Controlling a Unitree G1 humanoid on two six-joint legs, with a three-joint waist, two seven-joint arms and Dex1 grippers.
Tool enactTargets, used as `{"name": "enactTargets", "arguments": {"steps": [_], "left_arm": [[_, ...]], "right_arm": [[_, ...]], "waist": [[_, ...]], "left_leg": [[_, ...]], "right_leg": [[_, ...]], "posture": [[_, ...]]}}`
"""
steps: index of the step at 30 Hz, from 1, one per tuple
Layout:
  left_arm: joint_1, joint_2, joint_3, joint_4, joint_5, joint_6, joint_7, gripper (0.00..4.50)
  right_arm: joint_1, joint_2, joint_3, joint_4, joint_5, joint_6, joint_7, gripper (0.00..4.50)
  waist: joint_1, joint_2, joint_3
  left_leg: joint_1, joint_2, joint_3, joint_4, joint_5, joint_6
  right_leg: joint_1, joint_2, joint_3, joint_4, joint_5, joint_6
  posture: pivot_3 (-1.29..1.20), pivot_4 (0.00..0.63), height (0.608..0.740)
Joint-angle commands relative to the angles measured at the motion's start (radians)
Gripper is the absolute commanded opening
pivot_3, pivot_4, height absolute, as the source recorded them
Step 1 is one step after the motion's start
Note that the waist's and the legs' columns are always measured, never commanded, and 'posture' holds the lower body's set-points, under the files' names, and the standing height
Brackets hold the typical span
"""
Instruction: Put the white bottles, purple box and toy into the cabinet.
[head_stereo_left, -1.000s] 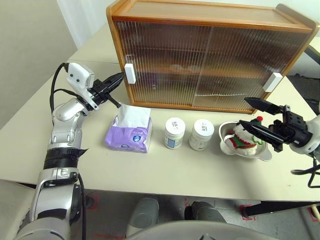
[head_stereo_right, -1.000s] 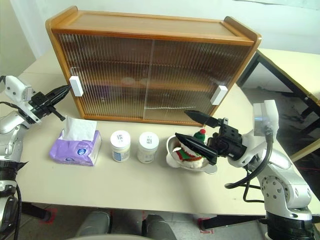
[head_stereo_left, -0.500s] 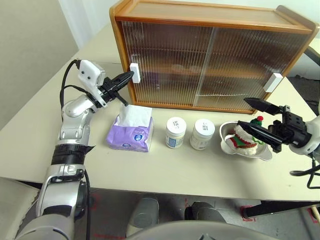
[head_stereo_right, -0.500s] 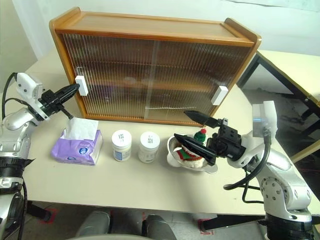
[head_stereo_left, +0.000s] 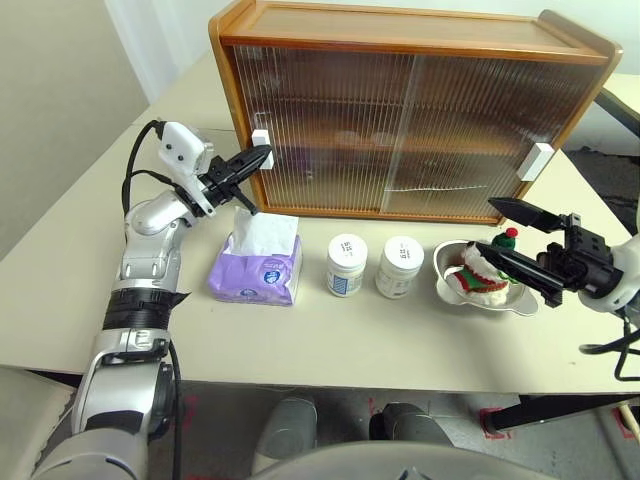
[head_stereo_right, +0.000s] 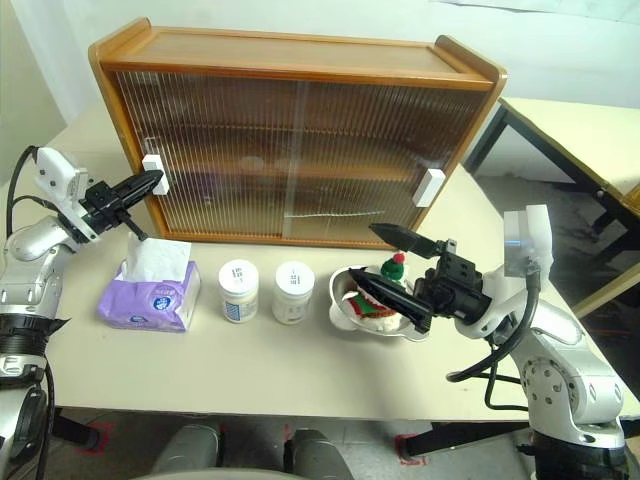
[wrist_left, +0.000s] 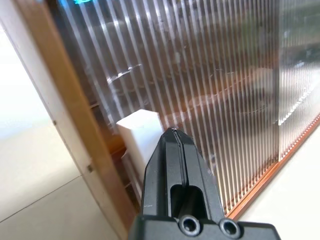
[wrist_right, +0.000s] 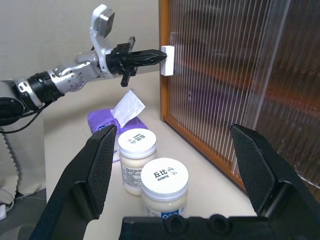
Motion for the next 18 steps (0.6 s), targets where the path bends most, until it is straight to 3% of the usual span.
{"name": "enactTargets", "arguments": {"steps": [1,18], "left_arm": [[0.023,0.022,0.033,-0.013,-0.011,-0.008,0.011,0.02],[-0.048,0.024,-0.004,0.129,0.066,-0.024,0.047,0.02]], "right_arm": [[-0.003,-0.005,0.002,-0.013,0.001,-0.003,0.005,4.50],[0.004,-0.012,-0.009,-0.032,0.017,0.012,0.004,4.50]], "waist": [[0.000,0.000,0.000],[0.004,0.001,-0.001]], "left_leg": [[0.000,0.000,0.000,0.000,0.000,0.000],[0.000,0.000,0.000,0.000,0.000,0.000]], "right_leg": [[0.000,0.000,0.000,0.000,0.000,0.001],[0.000,0.000,0.000,0.000,0.000,0.000]], "posture": [[0.17,0.004,0.740],[0.14,0.002,0.740]]}}
